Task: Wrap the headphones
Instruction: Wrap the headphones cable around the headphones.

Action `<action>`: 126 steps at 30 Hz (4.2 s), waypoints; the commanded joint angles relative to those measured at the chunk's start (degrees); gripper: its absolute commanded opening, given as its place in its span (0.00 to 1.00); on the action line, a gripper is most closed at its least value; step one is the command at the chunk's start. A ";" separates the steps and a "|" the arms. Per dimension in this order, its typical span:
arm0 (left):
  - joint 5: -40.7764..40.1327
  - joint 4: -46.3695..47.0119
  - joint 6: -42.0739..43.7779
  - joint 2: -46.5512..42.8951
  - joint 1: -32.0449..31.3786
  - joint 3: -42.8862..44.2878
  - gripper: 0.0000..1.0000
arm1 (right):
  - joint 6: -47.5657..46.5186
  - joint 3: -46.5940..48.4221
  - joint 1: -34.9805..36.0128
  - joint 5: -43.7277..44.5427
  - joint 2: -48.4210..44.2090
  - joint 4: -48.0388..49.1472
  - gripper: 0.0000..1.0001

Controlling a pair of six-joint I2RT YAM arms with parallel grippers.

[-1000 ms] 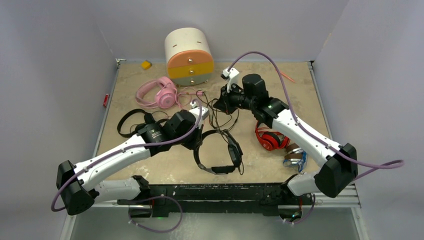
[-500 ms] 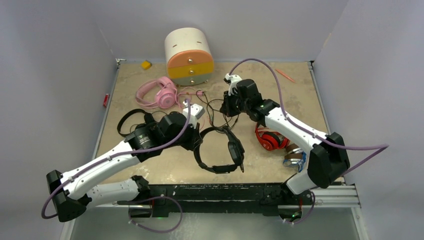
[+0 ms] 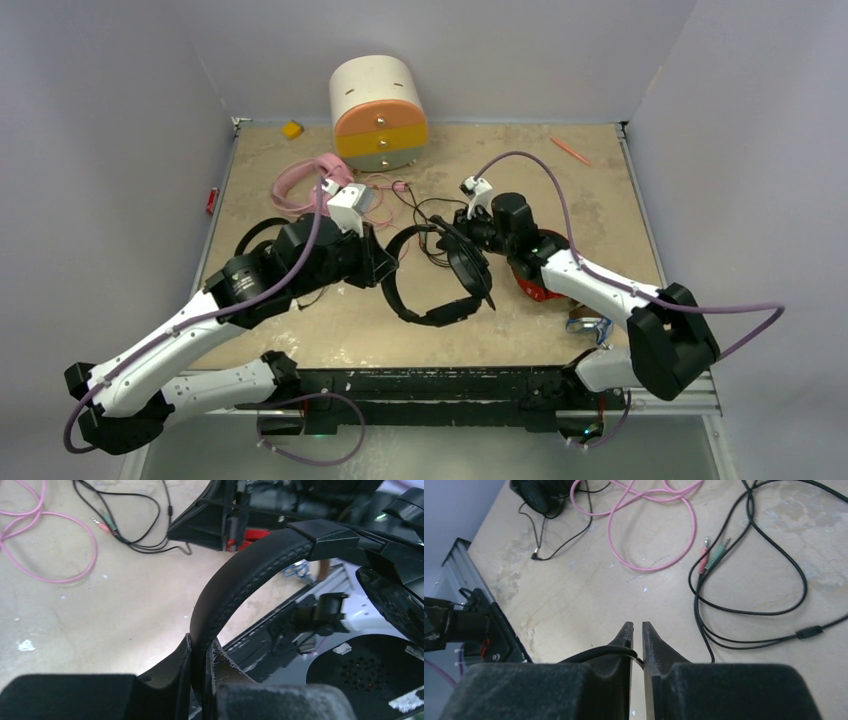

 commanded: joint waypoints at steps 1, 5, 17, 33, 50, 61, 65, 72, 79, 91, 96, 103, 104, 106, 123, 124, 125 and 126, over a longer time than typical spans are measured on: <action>2.54 5.93 -8.61 -2.31 -0.40 4.10 0.00 | 3.35 -4.12 -0.32 -5.83 -0.87 12.88 0.14; 1.66 7.58 -12.03 -2.67 -0.40 3.63 0.00 | 6.04 -8.19 -0.27 -10.00 -0.35 20.82 0.21; 2.57 9.32 -14.19 -1.05 -0.34 5.17 0.00 | 7.02 -11.57 1.38 -11.96 4.11 31.20 0.31; -2.21 7.46 -13.58 5.06 13.00 15.60 0.00 | 4.63 -14.14 14.28 -7.89 3.80 32.81 0.06; -39.56 2.08 -4.13 12.44 14.29 15.17 0.00 | -0.73 -5.02 28.93 -0.31 -7.93 10.49 0.01; -35.60 -1.90 -9.71 18.21 14.28 6.30 0.00 | -3.26 12.37 30.18 14.79 -8.75 -13.29 0.04; -36.46 -4.95 -11.67 20.23 14.34 2.56 0.00 | -5.16 18.95 30.09 24.79 -7.26 -24.79 0.06; -32.17 -6.76 -7.39 21.33 14.23 -0.20 0.00 | -10.36 27.09 30.11 44.33 -1.66 -34.77 0.06; -21.33 -6.72 2.25 19.91 14.24 -1.70 0.00 | -18.37 19.13 30.05 57.51 -3.66 -18.47 0.17; -11.04 -11.09 5.99 18.02 14.28 0.44 0.00 | -22.80 13.45 29.01 58.59 -6.93 -6.52 0.19; -17.32 -11.06 0.68 14.42 14.56 1.00 0.00 | -14.51 10.83 28.63 52.82 -11.11 -11.83 0.22; -13.24 -8.45 -2.89 9.96 19.88 4.09 0.00 | -3.82 0.70 28.35 48.17 -20.33 -14.17 0.37; -12.05 -8.20 -3.17 9.60 20.87 5.10 0.00 | -2.39 -0.61 28.34 48.11 -21.29 -14.17 0.38; -9.32 -7.56 -3.26 9.18 23.25 7.57 0.00 | 0.57 -3.03 28.24 49.43 -22.55 -14.37 0.40; 6.77 -14.94 -2.73 14.38 29.39 36.40 0.00 | 2.86 -9.01 14.97 23.71 -15.88 3.86 0.87; 7.44 -14.91 -2.98 14.39 29.41 36.63 0.00 | 1.97 -9.50 14.98 22.61 -15.96 6.37 0.87; 8.10 -14.93 -3.16 14.46 29.39 36.95 0.00 | 1.18 -9.76 14.98 22.02 -16.05 8.46 0.87; 8.72 -14.89 -3.47 14.62 29.39 37.16 0.00 | 0.62 -9.81 14.89 21.70 -15.87 9.71 0.87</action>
